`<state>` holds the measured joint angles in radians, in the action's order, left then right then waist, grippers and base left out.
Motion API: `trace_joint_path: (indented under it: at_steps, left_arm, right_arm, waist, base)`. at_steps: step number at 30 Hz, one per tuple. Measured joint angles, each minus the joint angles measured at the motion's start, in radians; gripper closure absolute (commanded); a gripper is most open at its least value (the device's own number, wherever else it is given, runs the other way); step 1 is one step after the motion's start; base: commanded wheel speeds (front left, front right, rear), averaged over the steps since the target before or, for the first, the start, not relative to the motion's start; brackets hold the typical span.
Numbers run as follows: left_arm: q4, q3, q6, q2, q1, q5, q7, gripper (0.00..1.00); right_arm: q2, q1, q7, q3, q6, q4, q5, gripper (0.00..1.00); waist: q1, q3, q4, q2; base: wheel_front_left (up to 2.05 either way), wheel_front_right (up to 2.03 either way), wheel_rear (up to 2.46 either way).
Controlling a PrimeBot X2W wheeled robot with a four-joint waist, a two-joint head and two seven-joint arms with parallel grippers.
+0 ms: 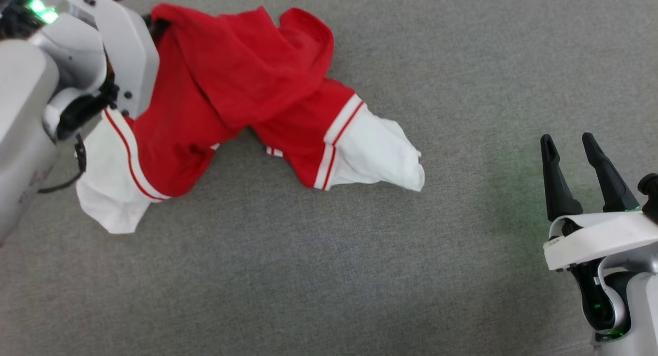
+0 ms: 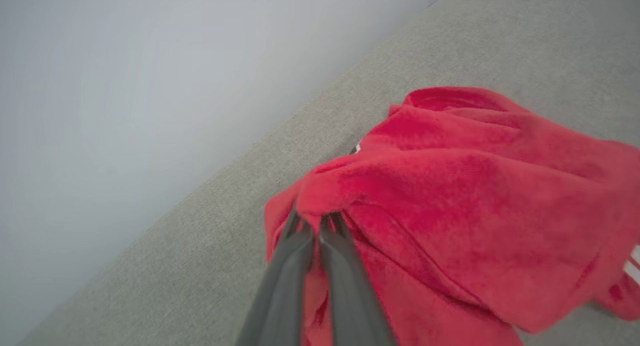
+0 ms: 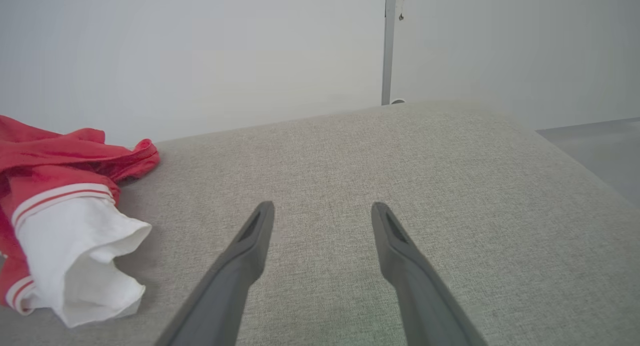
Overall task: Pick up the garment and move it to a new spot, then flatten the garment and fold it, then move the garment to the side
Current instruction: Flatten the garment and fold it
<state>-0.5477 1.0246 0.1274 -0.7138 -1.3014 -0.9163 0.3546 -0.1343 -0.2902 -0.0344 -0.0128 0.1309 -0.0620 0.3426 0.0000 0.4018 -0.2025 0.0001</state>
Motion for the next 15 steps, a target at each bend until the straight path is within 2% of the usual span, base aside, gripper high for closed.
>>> trace_joint_path:
  at_steps: [8, 9, 10, 11, 12, 13, 15]
  left_arm:
    - [-0.204, 0.014, 0.000, 0.070, -0.021, 0.054, -0.145, 1.00]
    - [-0.229, 0.015, 0.000, 0.081, -0.021, 0.054, -0.159, 0.89]
    - [-0.250, 0.016, 0.000, 0.092, -0.021, 0.052, -0.172, 0.70]
    - [-0.269, 0.017, 0.000, 0.102, -0.021, 0.051, -0.181, 0.63]
    - [-0.283, 0.019, 0.000, 0.112, -0.020, 0.044, -0.188, 0.15]
    - [-0.292, 0.020, 0.000, 0.121, -0.020, 0.035, -0.189, 0.00]
    - [-0.296, 0.030, 0.000, 0.132, -0.019, 0.022, -0.198, 0.00]
  right_arm:
    - [0.001, -0.038, -0.002, 0.020, 0.000, -0.007, 0.001, 0.00]
    - [0.001, -0.042, -0.002, 0.022, 0.000, -0.011, 0.001, 0.00]
    - [0.001, -0.046, -0.004, 0.024, 0.000, -0.014, 0.001, 0.00]
    - [0.001, -0.049, -0.005, 0.026, 0.000, -0.015, 0.001, 0.00]
    - [0.001, -0.049, -0.005, 0.027, 0.000, -0.016, 0.001, 0.00]
    - [0.000, -0.050, -0.005, 0.028, 0.000, -0.019, 0.001, 0.00]
    - [-0.005, -0.054, -0.004, 0.030, 0.000, -0.023, 0.001, 0.00]
  waist:
    - [0.0001, 0.064, -0.010, 0.0000]
    - [0.0000, 0.069, -0.011, 0.0000]
    - [0.0000, 0.073, -0.011, 0.0000]
    - [0.0000, 0.075, -0.009, 0.0000]
    - [0.0000, 0.076, -0.007, 0.0000]
    - [0.0000, 0.075, -0.004, 0.0000]
    - [0.0000, 0.071, 0.004, 0.0000]
  base:
    - [0.00, 0.00, 0.00]
    - [0.00, 0.00, 0.00]
    - [0.00, 0.00, 0.00]
    - [0.00, 0.00, 0.00]
    - [0.00, 0.00, 0.00]
    - [0.00, 0.00, 0.00]
    - [0.00, 0.00, 0.00]
